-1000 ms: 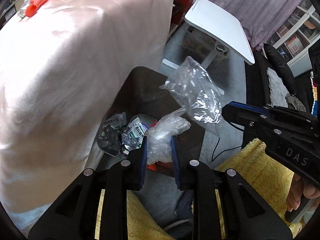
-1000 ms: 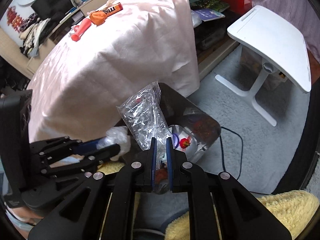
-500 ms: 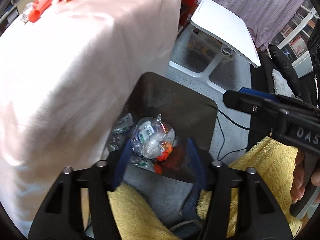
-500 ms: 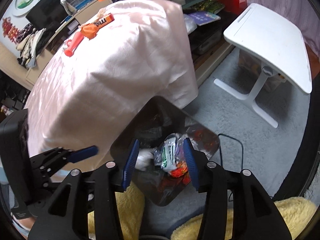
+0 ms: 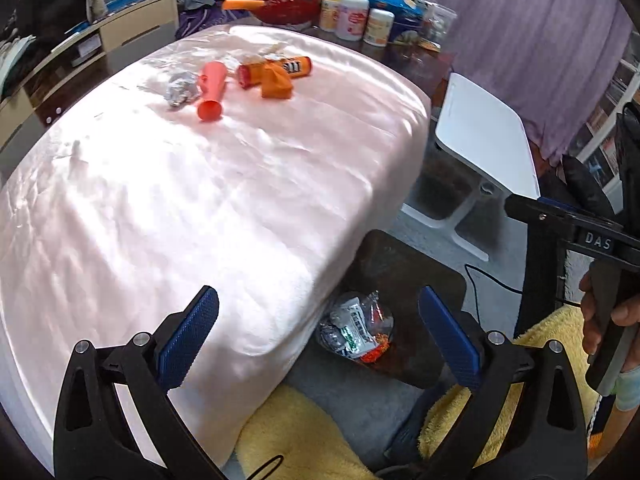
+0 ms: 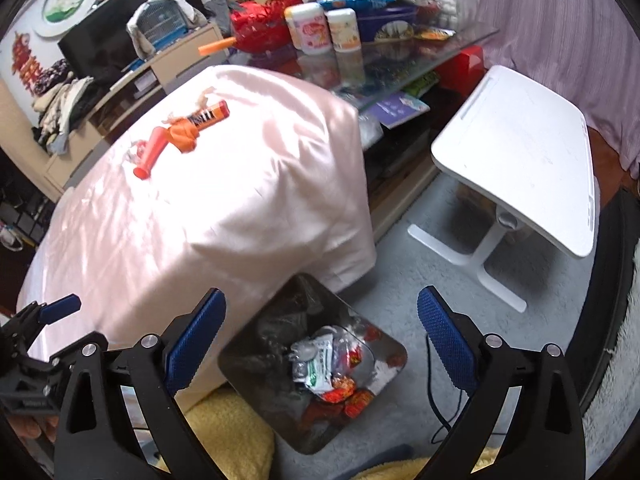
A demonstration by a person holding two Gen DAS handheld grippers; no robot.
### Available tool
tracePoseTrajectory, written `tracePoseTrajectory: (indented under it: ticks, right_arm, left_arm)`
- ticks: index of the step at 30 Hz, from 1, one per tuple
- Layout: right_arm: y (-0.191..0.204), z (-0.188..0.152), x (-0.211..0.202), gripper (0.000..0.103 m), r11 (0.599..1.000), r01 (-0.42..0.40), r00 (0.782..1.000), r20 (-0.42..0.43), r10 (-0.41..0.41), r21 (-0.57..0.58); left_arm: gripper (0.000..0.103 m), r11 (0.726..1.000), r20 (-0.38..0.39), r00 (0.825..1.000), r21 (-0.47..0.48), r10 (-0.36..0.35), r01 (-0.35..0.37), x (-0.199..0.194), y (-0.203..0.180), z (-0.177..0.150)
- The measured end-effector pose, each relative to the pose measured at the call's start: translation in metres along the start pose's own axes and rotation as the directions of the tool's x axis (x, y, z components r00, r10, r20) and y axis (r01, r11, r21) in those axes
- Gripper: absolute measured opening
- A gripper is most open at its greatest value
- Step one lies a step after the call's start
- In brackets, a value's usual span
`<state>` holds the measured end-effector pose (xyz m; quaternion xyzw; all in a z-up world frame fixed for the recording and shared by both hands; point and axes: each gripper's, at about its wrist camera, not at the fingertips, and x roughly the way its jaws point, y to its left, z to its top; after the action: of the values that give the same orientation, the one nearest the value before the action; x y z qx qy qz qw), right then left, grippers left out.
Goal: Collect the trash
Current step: 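Carry the clear bag over the black bin and open the left tool, then grasp the orange glove with the right tool while the left tool grasps the pink cone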
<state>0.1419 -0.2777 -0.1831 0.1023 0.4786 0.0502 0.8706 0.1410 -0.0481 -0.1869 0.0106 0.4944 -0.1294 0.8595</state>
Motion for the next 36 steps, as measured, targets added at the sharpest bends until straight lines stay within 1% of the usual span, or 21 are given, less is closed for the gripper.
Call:
tracePoseTrajectory:
  ticks: [6,8,12,17,20,21,22,23,25,29,31,32,33,34,35,36]
  right_arm:
    - [0.028,0.03,0.003,0.097,0.997,-0.047,0.999,0.021,0.048,-0.059]
    - [0.039,0.041,0.01,0.097,0.995,-0.064,0.998,0.02,0.065,-0.074]
    - [0.06,0.062,0.026,0.097,0.991,-0.09,0.996,0.009,0.091,-0.103]
    - [0.091,0.084,0.053,0.097,0.983,-0.106,0.994,0.003,0.108,-0.153]
    - [0.106,0.098,0.071,0.096,0.978,-0.122,0.992,-0.003,0.123,-0.168]
    - [0.112,0.104,0.077,0.093,0.977,-0.128,0.992,-0.005,0.129,-0.172]
    - [0.117,0.108,0.082,0.089,0.975,-0.137,0.99,-0.01,0.138,-0.177]
    - [0.123,0.113,0.088,0.086,0.972,-0.149,0.989,-0.019,0.148,-0.184]
    - [0.135,0.122,0.1,0.077,0.966,-0.173,0.985,-0.037,0.169,-0.195]
    - [0.152,0.138,0.126,0.071,0.96,-0.188,0.982,-0.064,0.178,-0.205]
    - [0.159,0.144,0.139,0.066,0.959,-0.189,0.981,-0.077,0.177,-0.21]
    - [0.162,0.146,0.145,0.065,0.959,-0.187,0.981,-0.083,0.173,-0.213]
    - [0.163,0.147,0.151,0.062,0.959,-0.183,0.982,-0.089,0.167,-0.215]
    - [0.164,0.148,0.158,0.052,0.961,-0.175,0.983,-0.097,0.158,-0.214]
    - [0.163,0.15,0.164,0.046,0.962,-0.175,0.982,-0.107,0.156,-0.209]
    - [0.162,0.15,0.168,0.037,0.963,-0.18,0.98,-0.116,0.16,-0.201]
  left_arm:
    - [0.095,0.996,0.027,0.998,-0.07,0.065,-0.063,-0.005,0.042,0.018]
    - [0.095,0.993,0.032,0.996,-0.085,0.088,-0.085,-0.003,0.052,0.023]
    - [0.095,0.987,0.03,0.994,-0.122,0.108,-0.103,0.007,0.072,0.039]
    - [0.095,0.983,0.035,0.989,-0.122,0.14,-0.135,0.023,0.088,0.065]
    - [0.094,0.982,0.029,0.989,-0.126,0.144,-0.139,0.034,0.098,0.078]
    - [0.094,0.982,0.025,0.989,-0.127,0.144,-0.139,0.038,0.1,0.082]
    - [0.093,0.982,0.021,0.99,-0.126,0.141,-0.138,0.042,0.103,0.085]
    - [0.089,0.983,0.016,0.991,-0.124,0.136,-0.133,0.046,0.106,0.087]
    - [0.087,0.985,0.009,0.992,-0.119,0.127,-0.125,0.053,0.11,0.094]
    - [0.081,0.988,0.005,0.995,-0.114,0.103,-0.102,0.066,0.114,0.106]
    - [0.08,0.99,0.006,0.996,-0.115,0.089,-0.087,0.072,0.115,0.114]
    - [0.08,0.99,0.009,0.997,-0.115,0.083,-0.081,0.076,0.115,0.118]
    - [0.08,0.991,0.013,0.997,-0.116,0.075,-0.073,0.079,0.115,0.122]
    - [0.08,0.991,0.015,0.998,-0.117,0.069,-0.067,0.083,0.114,0.126]
    - [0.08,0.991,0.016,0.998,-0.116,0.063,-0.06,0.086,0.114,0.13]
    - [0.079,0.992,0.017,0.998,-0.114,0.057,-0.054,0.09,0.113,0.132]
